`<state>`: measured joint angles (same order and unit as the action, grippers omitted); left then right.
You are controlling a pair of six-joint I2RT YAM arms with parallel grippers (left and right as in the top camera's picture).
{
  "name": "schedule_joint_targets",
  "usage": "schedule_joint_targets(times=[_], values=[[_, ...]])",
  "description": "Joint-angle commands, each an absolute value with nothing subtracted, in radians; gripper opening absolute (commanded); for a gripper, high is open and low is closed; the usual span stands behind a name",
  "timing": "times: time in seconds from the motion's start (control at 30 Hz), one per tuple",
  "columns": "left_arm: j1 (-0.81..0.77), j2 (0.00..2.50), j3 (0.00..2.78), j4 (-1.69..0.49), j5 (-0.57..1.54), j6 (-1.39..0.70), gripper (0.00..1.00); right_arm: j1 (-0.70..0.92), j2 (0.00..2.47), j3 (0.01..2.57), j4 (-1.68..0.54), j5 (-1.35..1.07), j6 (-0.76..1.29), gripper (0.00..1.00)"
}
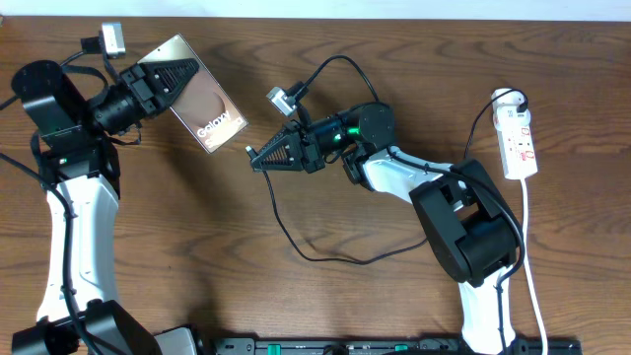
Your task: Plug charger to phone and switch on socket
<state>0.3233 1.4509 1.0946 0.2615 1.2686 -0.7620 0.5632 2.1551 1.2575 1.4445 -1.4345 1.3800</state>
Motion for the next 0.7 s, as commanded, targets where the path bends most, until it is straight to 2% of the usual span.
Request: schedule_joint_targets(times=[0.0, 0.4, 0.67], values=[[0.317, 1.438, 1.11, 0.272, 1.275, -0.784, 0.08, 0.567, 2.149, 1.263, 1.452, -1.411, 1.399, 0.01], [0.284, 1.438, 1.11, 0.272, 1.291, -0.783, 0.07, 0.571, 2.149, 1.264, 1.458, -1.408, 1.411, 0.01], [0.275, 1.448, 1.11, 0.271, 1.325, -0.783, 0.07, 0.571, 2.149, 1.264, 1.563, -1.408, 1.47, 0.01]])
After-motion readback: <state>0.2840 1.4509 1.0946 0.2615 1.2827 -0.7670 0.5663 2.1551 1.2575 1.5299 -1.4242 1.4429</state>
